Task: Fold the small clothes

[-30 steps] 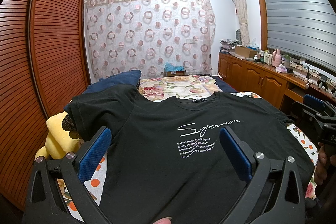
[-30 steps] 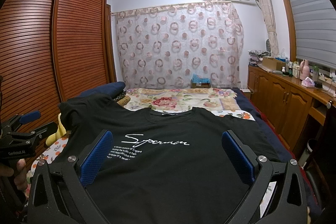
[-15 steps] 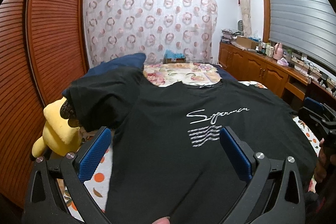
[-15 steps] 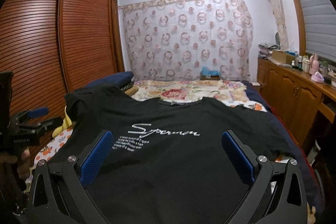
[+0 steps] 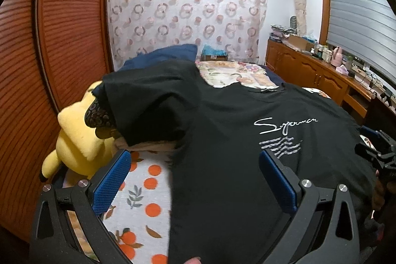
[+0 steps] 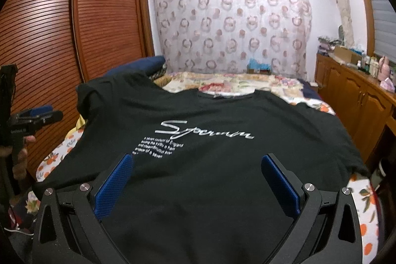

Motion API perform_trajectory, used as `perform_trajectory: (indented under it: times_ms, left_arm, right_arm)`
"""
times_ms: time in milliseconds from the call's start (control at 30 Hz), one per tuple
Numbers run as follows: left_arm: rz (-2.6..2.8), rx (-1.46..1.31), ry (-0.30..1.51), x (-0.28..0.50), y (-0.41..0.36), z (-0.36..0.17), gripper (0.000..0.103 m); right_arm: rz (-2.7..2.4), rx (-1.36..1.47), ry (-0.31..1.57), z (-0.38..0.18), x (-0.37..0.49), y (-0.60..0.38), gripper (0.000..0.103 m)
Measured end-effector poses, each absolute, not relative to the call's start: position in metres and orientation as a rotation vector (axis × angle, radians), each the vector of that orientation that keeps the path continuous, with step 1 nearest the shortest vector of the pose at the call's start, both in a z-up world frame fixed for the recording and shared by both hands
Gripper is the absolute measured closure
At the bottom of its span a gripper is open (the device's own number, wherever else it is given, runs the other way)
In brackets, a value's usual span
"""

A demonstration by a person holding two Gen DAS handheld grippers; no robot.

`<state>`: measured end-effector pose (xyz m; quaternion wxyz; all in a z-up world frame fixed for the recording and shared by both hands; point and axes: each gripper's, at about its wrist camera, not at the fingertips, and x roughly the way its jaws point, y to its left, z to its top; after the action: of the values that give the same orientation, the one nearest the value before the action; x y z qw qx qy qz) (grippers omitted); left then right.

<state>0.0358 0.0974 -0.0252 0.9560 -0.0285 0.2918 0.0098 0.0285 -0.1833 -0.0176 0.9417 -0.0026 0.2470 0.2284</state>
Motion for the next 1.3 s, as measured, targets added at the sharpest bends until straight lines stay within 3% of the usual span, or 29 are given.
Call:
perform_trajectory:
  times_ms: [267,533,633,967,1033,1133,1300]
  left_arm:
    - [0.005,-0.057,0.622,0.058,0.134,-0.019,0.007]
    - [-0.009,-0.125,0.628,0.094,0.175,-0.002,0.04]
    - [0.011,-0.141,0.652,0.11,0.189,-0.008,0.047]
    - [0.056,-0.197,0.736,0.134,0.214,-0.043,0.049]
    - [0.049,-0.197,0.735,0.132,0.214,-0.045,0.076]
    - [0.047,-0.181,0.727,0.129,0.215,-0.042,0.098]
    - [0.003,-0.156,0.661,0.119,0.206,-0.019,0.101]
  right_arm:
    - [0.516,-0.063,0.518,-0.007,0.046,-0.178,0.0]
    - [0.54,-0.09,0.529,-0.02,0.05,-0.173,0.0]
    - [0.542,-0.101,0.539,-0.022,0.053,-0.169,0.0]
    - [0.538,-0.09,0.565,-0.021,0.057,-0.163,0.0]
    - [0.537,-0.091,0.561,-0.02,0.056,-0.162,0.0]
    - [0.535,-0.094,0.56,-0.021,0.055,-0.161,0.0]
    - [0.536,-0.091,0.559,-0.022,0.055,-0.163,0.0]
